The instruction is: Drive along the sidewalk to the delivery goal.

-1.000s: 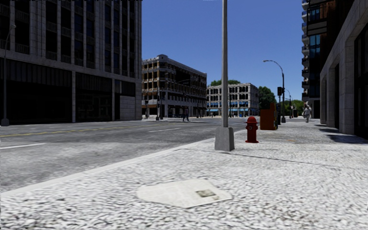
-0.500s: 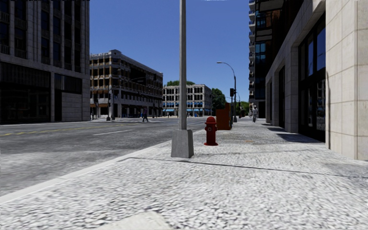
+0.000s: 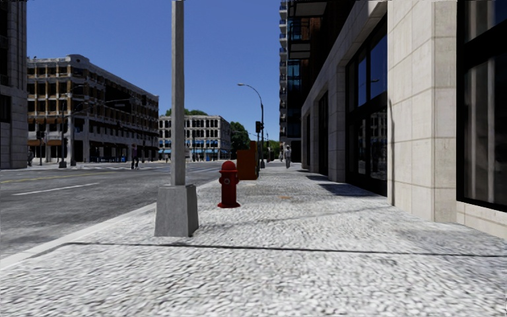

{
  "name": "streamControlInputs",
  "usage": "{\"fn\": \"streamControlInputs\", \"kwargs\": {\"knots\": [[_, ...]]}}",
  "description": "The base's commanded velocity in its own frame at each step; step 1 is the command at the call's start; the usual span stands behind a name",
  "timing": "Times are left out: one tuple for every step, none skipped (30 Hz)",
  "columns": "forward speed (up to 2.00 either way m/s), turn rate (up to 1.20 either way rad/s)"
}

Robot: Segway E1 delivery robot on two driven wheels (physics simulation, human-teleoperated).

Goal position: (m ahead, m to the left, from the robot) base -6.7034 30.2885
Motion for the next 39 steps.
{"fn": "streamControlInputs", "kwargs": {"knots": [[1.29,-0.49],[1.36,0.0],[1.43,0.0],[1.43,0.0],[1.45,0.0],[1.46,0.0],[1.5,0.0],[1.56,0.0],[1.56,0.0],[1.66,0.0],[1.74,0.0],[1.82,0.0],[1.82,0.0],[1.9,0.0],[2.0,0.0],[2.0,0.0],[2.0,0.0],[2.0,0.0],[2.0,0.0],[2.0,0.0],[2.0,0.0],[2.0,0.0],[2.0,0.0],[2.0,0.0],[2.0,0.0],[2.0,0.0],[2.0,0.0],[2.0,0.0],[2.0,0.0],[2.0,0.0],[2.0,0.0],[2.0,0.0],[2.0,0.0],[2.0,-0.15],[2.0,-0.15],[2.0,-0.23],[2.0,-0.25],[2.0,-0.25],[2.0,-0.25]]}}
